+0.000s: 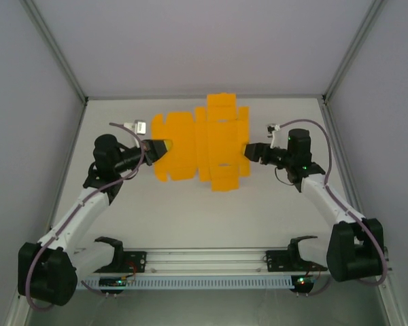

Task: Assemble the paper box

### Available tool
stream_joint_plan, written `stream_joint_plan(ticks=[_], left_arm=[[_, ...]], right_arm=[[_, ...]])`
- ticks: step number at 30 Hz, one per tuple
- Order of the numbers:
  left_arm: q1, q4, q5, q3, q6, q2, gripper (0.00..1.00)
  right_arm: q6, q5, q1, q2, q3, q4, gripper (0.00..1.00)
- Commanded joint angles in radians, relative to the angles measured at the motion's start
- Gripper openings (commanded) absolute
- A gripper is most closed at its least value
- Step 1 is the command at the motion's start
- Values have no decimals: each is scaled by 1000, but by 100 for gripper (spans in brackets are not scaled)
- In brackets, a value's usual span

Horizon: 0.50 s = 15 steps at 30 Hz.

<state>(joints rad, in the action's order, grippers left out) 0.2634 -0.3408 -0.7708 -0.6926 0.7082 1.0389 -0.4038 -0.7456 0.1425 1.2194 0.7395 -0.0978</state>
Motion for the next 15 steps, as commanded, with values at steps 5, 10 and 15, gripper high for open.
stream_joint_plan(ticks=[5, 10, 15], left_arm=[[-4, -5, 2, -30, -3, 6, 0], [-5, -7, 24, -27, 0, 20, 0], [-4, 4, 38, -22, -9, 22, 0]], right_arm=[[0, -156, 25, 43, 38, -71, 33], [2, -104, 34, 31, 28, -46, 24], [28, -50, 39, 18, 29, 11, 7]])
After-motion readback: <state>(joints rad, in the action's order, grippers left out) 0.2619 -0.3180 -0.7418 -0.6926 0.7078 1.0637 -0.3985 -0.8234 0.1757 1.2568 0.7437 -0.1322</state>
